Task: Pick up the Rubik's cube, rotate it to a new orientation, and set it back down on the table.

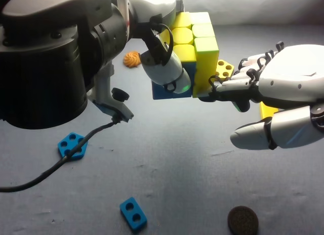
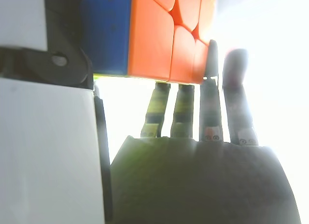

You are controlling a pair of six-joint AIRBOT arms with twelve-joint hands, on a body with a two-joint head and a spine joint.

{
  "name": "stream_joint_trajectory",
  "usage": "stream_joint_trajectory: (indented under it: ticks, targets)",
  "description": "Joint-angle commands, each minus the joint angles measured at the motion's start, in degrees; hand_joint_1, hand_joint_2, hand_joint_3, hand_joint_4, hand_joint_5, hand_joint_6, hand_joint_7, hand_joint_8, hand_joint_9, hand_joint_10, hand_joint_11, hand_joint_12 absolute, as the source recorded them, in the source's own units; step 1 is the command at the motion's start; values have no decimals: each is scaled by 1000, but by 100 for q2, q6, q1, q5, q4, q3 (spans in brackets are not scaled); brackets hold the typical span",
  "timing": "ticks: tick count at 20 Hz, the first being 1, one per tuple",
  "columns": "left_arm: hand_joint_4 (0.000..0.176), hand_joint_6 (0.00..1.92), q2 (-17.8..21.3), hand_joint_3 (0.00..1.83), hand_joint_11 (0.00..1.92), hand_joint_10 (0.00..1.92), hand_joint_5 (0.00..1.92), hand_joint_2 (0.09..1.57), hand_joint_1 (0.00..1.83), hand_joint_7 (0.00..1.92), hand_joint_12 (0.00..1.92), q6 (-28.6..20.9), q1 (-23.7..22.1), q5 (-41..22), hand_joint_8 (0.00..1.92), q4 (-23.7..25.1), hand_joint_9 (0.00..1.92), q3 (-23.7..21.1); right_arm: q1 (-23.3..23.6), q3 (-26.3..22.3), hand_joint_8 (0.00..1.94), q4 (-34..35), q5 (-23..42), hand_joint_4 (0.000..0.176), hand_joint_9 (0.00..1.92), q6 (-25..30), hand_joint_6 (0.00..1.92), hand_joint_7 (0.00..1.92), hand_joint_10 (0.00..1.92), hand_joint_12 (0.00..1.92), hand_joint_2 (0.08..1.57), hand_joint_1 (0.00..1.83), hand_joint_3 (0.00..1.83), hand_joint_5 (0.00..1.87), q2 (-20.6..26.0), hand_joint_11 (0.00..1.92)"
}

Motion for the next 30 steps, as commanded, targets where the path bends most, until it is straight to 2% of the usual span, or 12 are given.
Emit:
stream_joint_trajectory:
  ticks: [1,4,7,8,10,16,18,21,23,25,26,30]
  targets:
    - [0,1585,22,0,161,1921,596,1390,1057,434,1921,-66,-125,216,1875,306,252,-13,100,78,1508,179,534,0,319,5,1,308,1921,1921,1291,0,0,120,22,199]
    - [0,1571,22,0,177,1921,608,1390,1062,421,1921,-66,-129,216,1887,305,264,-18,111,113,1464,220,465,0,314,5,5,324,1921,1921,1294,0,2,137,-1,188]
    - [0,1643,22,2,163,1921,563,1400,1035,434,1921,-66,-129,216,1860,301,247,-19,112,111,1483,220,465,0,334,5,1,316,1921,1921,1300,2,2,107,-1,211]
    - [0,1573,23,0,171,1921,606,1385,1061,441,1921,-66,-129,216,1858,296,262,-18,112,112,1461,220,466,0,334,5,5,328,1921,1921,1295,0,0,115,-1,224]
    - [0,1652,23,5,168,1921,561,1400,1033,432,1921,-66,-129,216,1860,296,250,-15,116,114,1456,221,467,0,336,5,9,336,1921,1921,1293,4,0,129,0,232]
    - [0,1640,22,0,201,1921,561,1399,1038,443,1921,-66,-129,216,1859,285,284,-19,114,89,1484,245,395,0,325,6,7,311,1921,1921,1292,34,1,138,3,217]
    - [0,1617,23,1,161,1921,579,1402,1043,414,1921,-66,-129,216,1891,285,242,-19,93,4,1476,240,348,0,342,5,13,337,1921,1921,1284,41,0,157,59,207]
    - [0,1595,23,0,151,1921,587,1391,1052,439,1921,-66,-128,216,1864,279,249,-22,6,-232,1465,56,447,0,366,6,11,349,1908,1921,1285,48,0,158,267,225]
    - [0,1608,23,0,177,1913,585,1386,1051,460,1921,-66,-128,216,1831,277,267,-24,-161,-503,1472,-427,978,0,363,93,9,352,1913,1921,1290,55,1,156,559,225]
    - [0,1587,23,0,187,1905,605,1374,1064,478,1921,-66,-128,216,1799,272,280,-27,-290,-653,1476,-954,1409,0,362,553,8,351,1919,1921,1293,50,3,155,888,230]
    - [0,1570,23,0,180,1913,601,1380,1061,459,1921,-66,-127,216,1844,261,275,-29,-316,-684,1477,-1106,1502,0,358,787,4,340,1920,1921,1288,51,0,146,1047,232]
    - [0,1595,41,2,151,1921,590,1391,1050,432,1921,-82,-37,219,1874,273,247,-65,-186,-681,1516,-1028,1454,0,347,1068,2,316,1921,1921,1292,54,1,137,1372,226]
